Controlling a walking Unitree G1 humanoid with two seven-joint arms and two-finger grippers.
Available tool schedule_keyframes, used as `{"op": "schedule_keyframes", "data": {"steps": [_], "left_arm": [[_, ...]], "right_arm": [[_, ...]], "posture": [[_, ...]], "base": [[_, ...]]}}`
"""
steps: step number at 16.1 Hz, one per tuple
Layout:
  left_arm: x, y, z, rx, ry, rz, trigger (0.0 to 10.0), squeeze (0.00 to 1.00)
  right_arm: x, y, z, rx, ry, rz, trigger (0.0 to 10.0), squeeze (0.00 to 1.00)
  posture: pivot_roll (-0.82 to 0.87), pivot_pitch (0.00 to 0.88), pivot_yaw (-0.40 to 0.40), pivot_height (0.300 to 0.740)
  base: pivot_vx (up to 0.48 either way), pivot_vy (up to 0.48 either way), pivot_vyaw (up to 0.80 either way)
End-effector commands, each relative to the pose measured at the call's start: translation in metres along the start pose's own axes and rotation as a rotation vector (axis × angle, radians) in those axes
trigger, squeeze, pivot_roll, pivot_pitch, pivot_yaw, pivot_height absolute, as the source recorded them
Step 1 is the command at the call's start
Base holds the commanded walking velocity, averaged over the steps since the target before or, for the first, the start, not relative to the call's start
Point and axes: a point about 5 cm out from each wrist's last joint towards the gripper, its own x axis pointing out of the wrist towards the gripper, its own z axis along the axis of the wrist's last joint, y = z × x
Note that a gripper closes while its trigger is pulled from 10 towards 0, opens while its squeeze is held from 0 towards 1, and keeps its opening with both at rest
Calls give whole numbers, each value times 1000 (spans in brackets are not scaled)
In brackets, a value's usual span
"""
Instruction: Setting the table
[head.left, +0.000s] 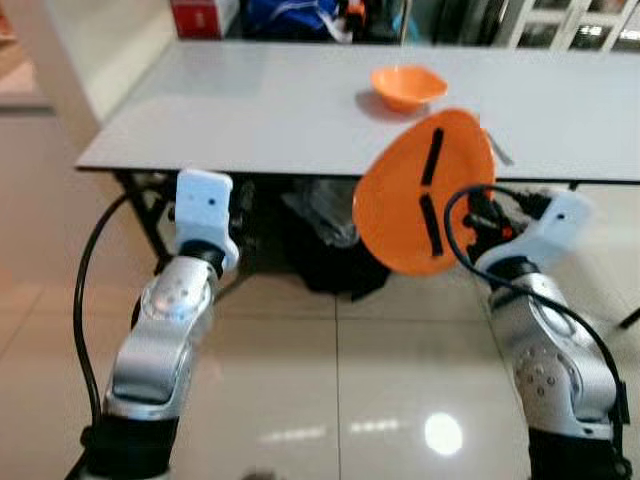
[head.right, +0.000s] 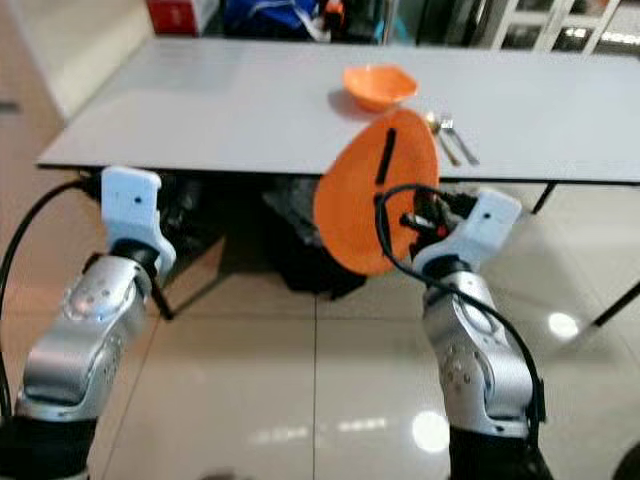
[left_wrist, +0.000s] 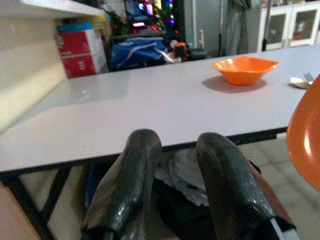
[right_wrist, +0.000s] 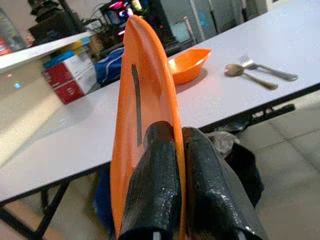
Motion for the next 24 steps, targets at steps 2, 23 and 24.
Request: {"op": "schedule_keyframes", "data": {"steps": [2, 23, 24], "left_arm": [[-1, -7, 3, -1, -10, -32, 10000, 0], [-7, -24, 5, 26, -28, -237, 10000, 0], [-12, -30, 6, 38, -41, -319, 10000, 0]], "right_arm": [[-1, -9, 13, 2, -54, -38, 10000, 0], [-3, -31, 9, 548, 67, -80, 10000, 0], [-4, -35, 7, 597, 89, -94, 10000, 0]], "posture": [[28, 28, -12, 740], [25, 43, -14, 740], [25, 49, -14, 740]], "base": [[456, 0, 0], [410, 0, 0], [0, 0, 0]]}}
